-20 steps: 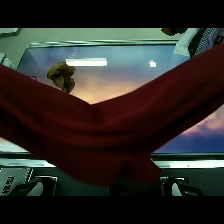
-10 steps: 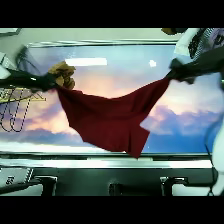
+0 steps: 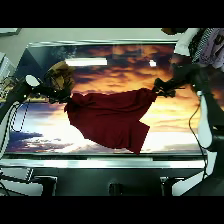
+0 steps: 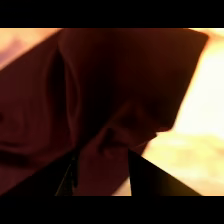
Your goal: Fold the clothes and pants, and hang the long-sleeved shirts on hangers.
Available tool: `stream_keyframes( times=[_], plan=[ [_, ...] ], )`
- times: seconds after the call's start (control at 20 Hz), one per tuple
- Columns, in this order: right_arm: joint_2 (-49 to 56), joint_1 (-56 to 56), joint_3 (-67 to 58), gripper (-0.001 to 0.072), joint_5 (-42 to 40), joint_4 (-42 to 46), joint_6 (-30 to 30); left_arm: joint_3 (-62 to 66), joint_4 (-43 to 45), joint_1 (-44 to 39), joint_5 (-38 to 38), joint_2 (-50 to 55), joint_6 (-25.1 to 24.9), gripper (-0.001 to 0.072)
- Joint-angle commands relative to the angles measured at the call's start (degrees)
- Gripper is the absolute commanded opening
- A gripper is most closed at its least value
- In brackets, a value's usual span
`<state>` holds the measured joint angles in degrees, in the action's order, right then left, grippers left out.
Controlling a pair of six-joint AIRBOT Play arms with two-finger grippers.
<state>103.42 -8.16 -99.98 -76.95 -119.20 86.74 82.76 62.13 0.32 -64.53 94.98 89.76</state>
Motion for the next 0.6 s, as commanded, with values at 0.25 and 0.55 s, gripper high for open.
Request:
stream_keyframes(
  times=[0.25,0.55],
  plan=[
    [-26.86,-18.6,33.51,0.0526,-5.22,-6.43,11.74,-0.04,-0.02,3.5,-6.38,-2.38,-0.46,0.0014],
    [-42.45,-13.03,73.31,0.0537,5.92,-19.63,17.46,-0.07,-0.07,3.5,-7.93,-2.36,-0.44,0.0014]
  ],
)
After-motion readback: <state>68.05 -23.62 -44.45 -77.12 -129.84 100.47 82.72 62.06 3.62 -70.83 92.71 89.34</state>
